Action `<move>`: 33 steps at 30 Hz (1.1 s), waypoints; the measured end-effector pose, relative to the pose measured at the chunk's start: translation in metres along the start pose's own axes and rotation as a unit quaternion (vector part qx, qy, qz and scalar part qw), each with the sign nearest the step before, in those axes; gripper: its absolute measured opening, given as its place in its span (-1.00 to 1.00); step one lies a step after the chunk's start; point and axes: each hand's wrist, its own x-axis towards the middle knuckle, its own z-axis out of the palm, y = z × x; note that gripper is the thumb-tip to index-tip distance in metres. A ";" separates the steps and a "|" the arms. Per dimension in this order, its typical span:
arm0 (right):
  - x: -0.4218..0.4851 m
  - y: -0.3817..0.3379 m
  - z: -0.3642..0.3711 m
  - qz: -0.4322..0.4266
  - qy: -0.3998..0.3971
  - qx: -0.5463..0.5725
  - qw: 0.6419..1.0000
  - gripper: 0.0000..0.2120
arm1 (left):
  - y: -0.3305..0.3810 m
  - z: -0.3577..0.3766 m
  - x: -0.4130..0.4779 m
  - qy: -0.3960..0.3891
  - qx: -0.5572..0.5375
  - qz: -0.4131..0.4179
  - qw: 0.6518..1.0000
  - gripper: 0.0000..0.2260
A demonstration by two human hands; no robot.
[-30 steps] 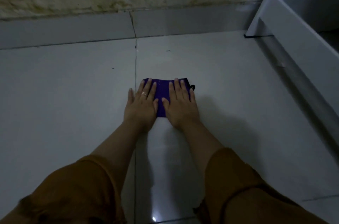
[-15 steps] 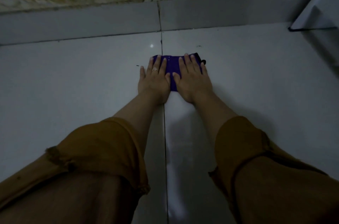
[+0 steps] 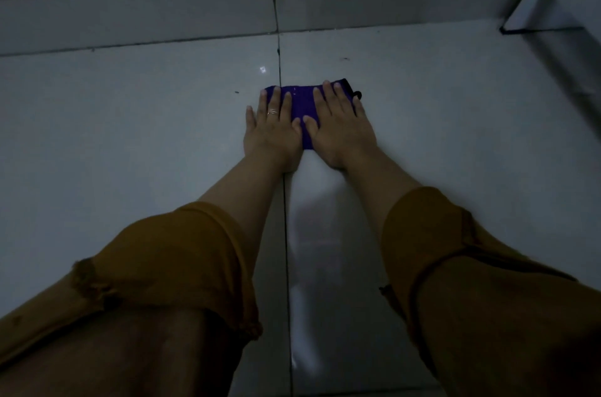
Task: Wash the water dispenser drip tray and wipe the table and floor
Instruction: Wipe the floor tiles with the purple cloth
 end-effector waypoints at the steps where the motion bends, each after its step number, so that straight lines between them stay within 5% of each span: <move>1: -0.006 0.002 0.001 -0.001 0.002 -0.002 1.000 -0.42 | 0.002 0.002 -0.007 -0.001 -0.003 0.001 1.000 -0.50; 21: -0.283 0.002 0.008 -0.011 -0.030 0.025 0.999 -0.42 | 0.052 0.045 -0.279 -0.025 -0.041 0.006 0.999 -0.50; 33: -0.338 0.029 0.012 0.049 -0.002 0.029 0.998 -0.41 | 0.085 0.052 -0.305 -0.040 -0.030 0.067 0.997 -0.49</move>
